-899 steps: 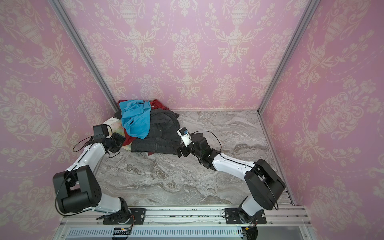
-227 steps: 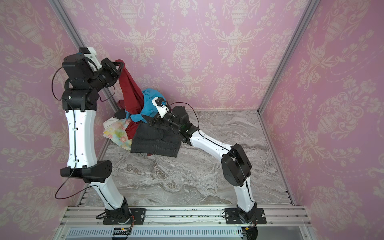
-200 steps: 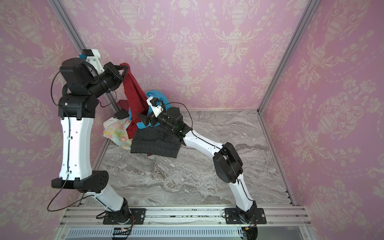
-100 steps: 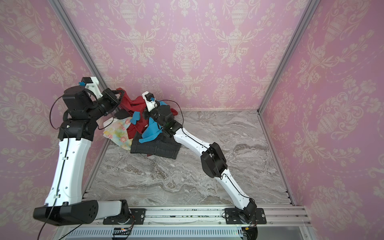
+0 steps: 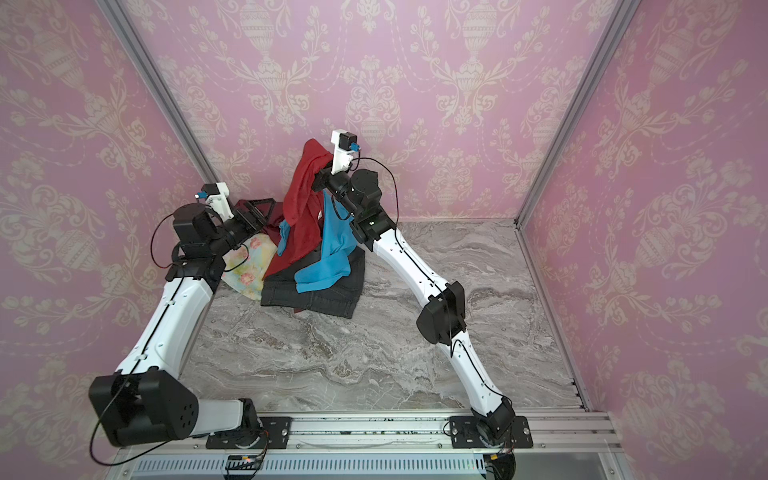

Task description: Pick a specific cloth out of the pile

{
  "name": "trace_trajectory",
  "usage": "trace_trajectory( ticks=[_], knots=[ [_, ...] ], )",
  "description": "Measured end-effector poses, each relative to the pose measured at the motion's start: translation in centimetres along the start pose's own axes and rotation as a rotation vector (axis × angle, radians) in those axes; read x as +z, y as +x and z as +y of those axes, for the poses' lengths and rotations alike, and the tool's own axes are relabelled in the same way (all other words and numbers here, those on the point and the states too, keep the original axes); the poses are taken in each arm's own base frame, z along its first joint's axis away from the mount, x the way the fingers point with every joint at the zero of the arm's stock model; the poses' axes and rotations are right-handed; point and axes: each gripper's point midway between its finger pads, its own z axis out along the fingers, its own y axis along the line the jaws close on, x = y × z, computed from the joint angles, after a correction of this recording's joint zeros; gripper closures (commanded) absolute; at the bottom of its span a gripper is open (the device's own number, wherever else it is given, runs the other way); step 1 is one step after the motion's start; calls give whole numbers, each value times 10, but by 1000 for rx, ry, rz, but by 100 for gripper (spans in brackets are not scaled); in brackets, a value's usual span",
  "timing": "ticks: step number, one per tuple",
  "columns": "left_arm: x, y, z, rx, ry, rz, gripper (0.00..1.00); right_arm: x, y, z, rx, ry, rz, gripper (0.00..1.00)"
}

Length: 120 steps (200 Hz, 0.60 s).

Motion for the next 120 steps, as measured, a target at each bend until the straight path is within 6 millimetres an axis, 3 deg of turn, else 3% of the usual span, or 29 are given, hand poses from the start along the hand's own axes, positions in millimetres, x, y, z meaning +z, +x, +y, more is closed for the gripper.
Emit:
trace_trajectory(
  ticks=[50,80,98,108,120],
  knots=[
    [-8,38,-35,194,167,58,16,0,0,4,105,-18,0,100],
    [2,70,-59,362,228,113,10,-2,-1,8,163,-34,4,100],
    [15,77,-65,426,242,118,10,-4,-5,11,189,-39,9,100],
    [28,74,-60,451,227,106,17,-5,-9,15,199,-47,11,100],
    [46,67,-49,463,191,88,43,-7,-15,18,207,-53,7,100]
  ],
)
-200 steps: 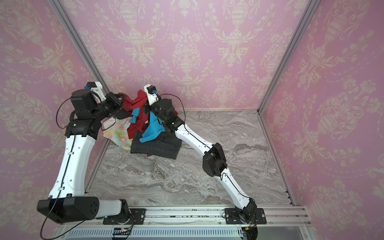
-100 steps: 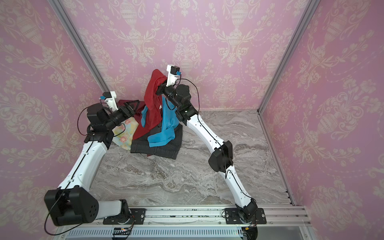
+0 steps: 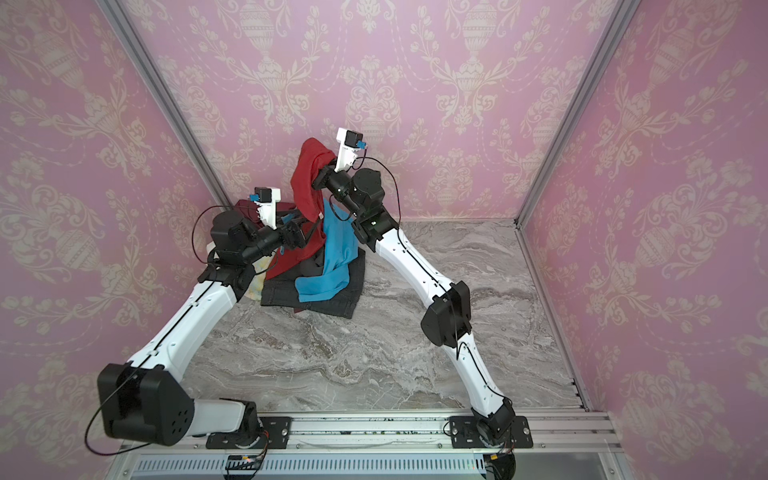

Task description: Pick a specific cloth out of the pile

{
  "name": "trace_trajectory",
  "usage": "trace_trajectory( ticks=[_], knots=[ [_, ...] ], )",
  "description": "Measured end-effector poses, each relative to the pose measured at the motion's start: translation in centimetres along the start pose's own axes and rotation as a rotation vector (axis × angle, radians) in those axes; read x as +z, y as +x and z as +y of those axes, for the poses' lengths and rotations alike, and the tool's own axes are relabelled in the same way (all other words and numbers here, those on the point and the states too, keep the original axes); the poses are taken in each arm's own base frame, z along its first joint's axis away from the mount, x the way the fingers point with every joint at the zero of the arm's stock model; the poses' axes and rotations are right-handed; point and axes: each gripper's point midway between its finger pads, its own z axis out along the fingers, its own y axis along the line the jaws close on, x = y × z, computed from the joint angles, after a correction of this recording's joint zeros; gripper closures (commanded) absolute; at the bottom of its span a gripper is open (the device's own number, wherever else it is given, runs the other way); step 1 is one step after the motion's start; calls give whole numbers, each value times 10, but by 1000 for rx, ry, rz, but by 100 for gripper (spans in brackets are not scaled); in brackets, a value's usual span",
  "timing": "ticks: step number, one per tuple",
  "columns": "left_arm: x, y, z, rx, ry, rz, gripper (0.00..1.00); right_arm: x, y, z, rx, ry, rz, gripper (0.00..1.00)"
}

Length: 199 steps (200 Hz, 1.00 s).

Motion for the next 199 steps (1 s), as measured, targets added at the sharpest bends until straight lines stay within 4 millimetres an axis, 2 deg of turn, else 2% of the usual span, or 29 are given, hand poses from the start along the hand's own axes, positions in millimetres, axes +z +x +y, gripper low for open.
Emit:
trace_trajectory(
  ticks=[13,19,43,69,95,134,150,182,190,199],
  knots=[
    [16,-2,15,9,-33,-11,87,-3,-6,6,3,-6,0,100],
    [24,-4,22,10,-47,-16,100,-5,-7,7,4,-5,3,100],
    [43,-22,36,19,-80,-54,100,-17,-6,9,5,18,31,100],
    [40,-54,36,34,-119,-108,100,-35,-3,9,-27,47,77,100],
    [18,-95,28,38,-153,-164,100,-52,2,9,-80,62,132,100],
    [-26,-169,14,18,-171,-268,100,-62,26,0,-130,42,240,87],
    [-35,-188,-1,-4,-144,-277,100,-64,36,0,-159,22,278,72],
    [-44,-220,-28,-71,-66,-303,100,-68,45,6,-221,-44,308,14],
    [-46,-228,-31,-85,-55,-321,100,-72,55,5,-235,-64,330,7],
    [-49,-235,-35,-98,-43,-339,100,-77,69,1,-249,-78,359,2]
  ],
)
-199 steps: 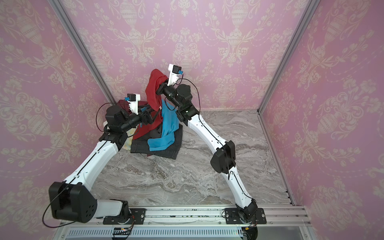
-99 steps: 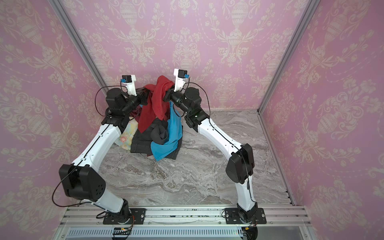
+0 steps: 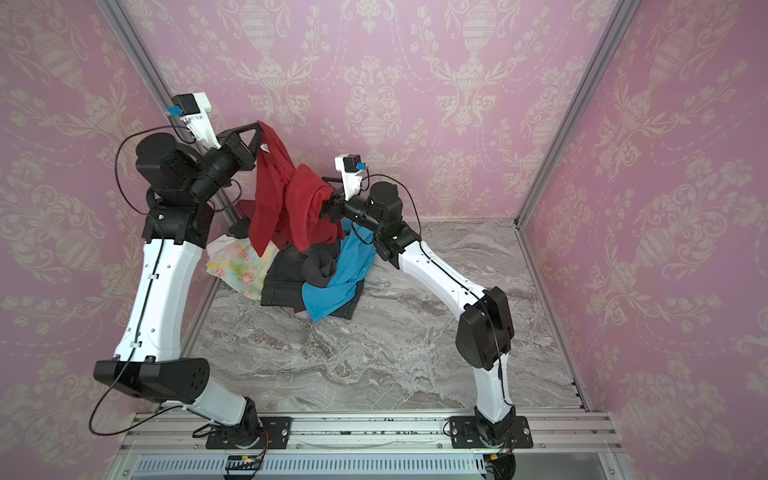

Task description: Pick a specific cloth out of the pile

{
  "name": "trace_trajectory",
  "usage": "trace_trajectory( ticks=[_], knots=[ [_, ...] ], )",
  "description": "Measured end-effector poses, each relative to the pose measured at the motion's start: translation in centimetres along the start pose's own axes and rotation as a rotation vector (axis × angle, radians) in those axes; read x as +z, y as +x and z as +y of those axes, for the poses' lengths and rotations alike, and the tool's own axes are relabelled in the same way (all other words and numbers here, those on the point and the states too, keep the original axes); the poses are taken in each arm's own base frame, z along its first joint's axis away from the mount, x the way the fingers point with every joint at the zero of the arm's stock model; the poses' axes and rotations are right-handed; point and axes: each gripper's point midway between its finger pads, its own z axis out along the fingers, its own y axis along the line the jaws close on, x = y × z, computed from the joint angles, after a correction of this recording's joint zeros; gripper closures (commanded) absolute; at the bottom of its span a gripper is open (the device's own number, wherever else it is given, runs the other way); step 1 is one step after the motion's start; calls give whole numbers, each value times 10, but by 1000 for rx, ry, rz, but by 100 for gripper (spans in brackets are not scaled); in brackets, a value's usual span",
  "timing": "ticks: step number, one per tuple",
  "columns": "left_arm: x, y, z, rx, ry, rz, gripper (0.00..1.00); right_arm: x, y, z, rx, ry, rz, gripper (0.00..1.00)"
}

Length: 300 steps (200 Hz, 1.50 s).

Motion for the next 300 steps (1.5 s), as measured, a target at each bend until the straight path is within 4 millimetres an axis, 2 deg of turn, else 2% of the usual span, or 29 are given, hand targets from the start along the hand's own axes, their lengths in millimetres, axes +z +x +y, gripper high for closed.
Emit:
trace_trajectory(
  ticks=[22,42,65,82,100,104,108,117,122,124,125,148,166,181,210,216,226,242,270,300],
  knots=[
    [0,-7,-14,-36,32,-16,100,2,47,-5,-22,-7,77,0],
    [3,0,-28,-78,68,1,100,8,86,-7,-48,-15,109,0],
    [7,11,-41,-122,107,29,100,22,119,-11,-92,3,100,0],
    [11,23,-47,-155,129,54,100,39,134,-17,-120,22,75,0],
    [13,45,-48,-195,135,99,100,61,133,-21,-145,42,17,2],
    [13,50,-47,-201,135,107,100,66,132,-23,-156,52,4,7],
    [13,56,-47,-210,133,119,100,70,130,-24,-165,63,-10,19],
    [11,67,-43,-226,124,141,100,77,123,-28,-182,93,-46,55],
    [9,73,-41,-232,117,153,100,81,116,-29,-187,109,-70,84],
    [9,75,-40,-235,114,157,100,82,114,-30,-185,117,-74,99],
    [8,76,-39,-235,113,159,100,82,113,-30,-185,118,-77,100],
    [-2,93,-27,-253,75,190,100,82,79,-37,-179,177,-153,100],
    [-15,97,-10,-257,31,191,100,72,51,-50,-148,215,-173,100],
    [-26,99,6,-257,-12,183,100,58,18,-61,-140,250,-191,100],
    [-39,114,36,-265,-80,183,78,18,-65,-74,-139,303,-273,100],
    [-40,121,40,-269,-87,192,70,9,-82,-75,-143,313,-296,100],
    [-40,133,47,-289,-100,209,51,-6,-110,-76,-146,327,-335,100],
    [-39,152,56,-299,-113,242,31,-28,-146,-75,-162,346,-388,100],
    [-37,175,60,-291,-115,285,16,-59,-187,-73,-185,391,-436,100],
    [-36,196,55,-264,-97,340,7,-95,-207,-79,-197,479,-426,100]
  ],
)
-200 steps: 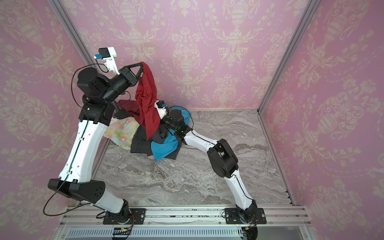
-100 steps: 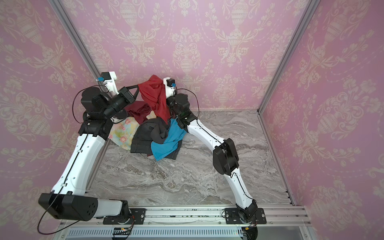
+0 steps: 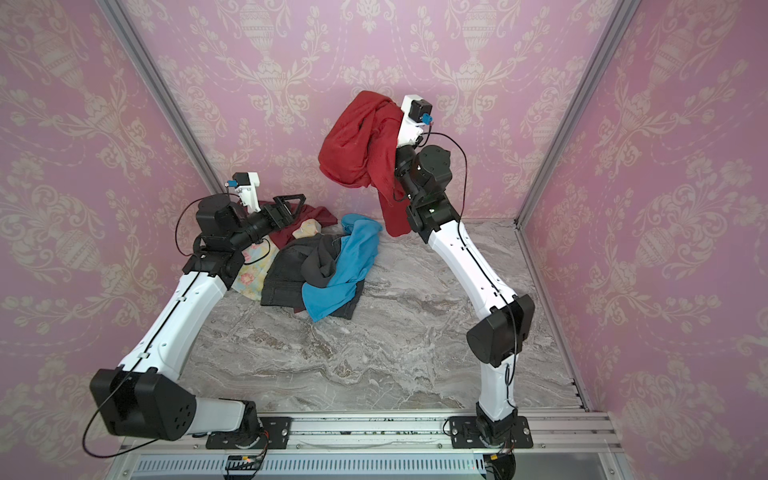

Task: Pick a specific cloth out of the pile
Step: 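Pull the dark red cloth away with the right gripper while the left gripper releases it, then lower the dark red cloth onto the open table corner and open the right gripper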

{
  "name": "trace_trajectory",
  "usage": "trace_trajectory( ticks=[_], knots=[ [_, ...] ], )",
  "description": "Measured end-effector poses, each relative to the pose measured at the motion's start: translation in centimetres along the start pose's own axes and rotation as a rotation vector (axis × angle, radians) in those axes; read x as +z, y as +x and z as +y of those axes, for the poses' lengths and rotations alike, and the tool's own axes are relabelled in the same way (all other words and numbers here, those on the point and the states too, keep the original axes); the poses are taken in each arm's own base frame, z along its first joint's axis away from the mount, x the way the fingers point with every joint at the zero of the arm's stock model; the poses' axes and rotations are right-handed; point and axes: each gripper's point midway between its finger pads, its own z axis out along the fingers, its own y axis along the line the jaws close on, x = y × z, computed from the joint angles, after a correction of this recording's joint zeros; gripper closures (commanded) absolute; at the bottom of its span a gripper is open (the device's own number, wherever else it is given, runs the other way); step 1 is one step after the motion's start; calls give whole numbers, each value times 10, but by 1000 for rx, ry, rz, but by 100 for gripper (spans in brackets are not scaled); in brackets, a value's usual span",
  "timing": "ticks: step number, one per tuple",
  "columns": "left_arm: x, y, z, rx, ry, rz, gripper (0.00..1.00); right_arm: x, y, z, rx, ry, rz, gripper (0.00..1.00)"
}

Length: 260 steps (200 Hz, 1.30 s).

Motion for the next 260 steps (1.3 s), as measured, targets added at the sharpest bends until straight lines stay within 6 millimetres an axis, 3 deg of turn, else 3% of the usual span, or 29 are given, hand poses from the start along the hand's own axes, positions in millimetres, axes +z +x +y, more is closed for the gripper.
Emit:
trace_trajectory(
  ticks=[17,43,96,117,143,180,211,260],
  knots=[
    [4,16,3,29,-11,44,2,-20,-9,-23,-36,78,32,100],
    [8,44,5,64,-33,121,1,-66,-1,-72,-85,234,132,100],
    [14,87,8,120,-52,233,1,-202,42,-196,-153,627,379,100],
    [14,95,11,125,-55,249,1,-247,59,-231,-140,747,443,100],
    [14,97,12,127,-56,254,1,-286,84,-266,-104,859,497,100],
    [14,112,20,117,-65,279,1,-329,112,-290,-69,998,561,100],
    [12,126,30,101,-83,309,1,-379,138,-302,10,1149,664,100],
    [9,131,42,90,-147,324,1,-439,170,-296,149,1325,800,100]
  ],
)
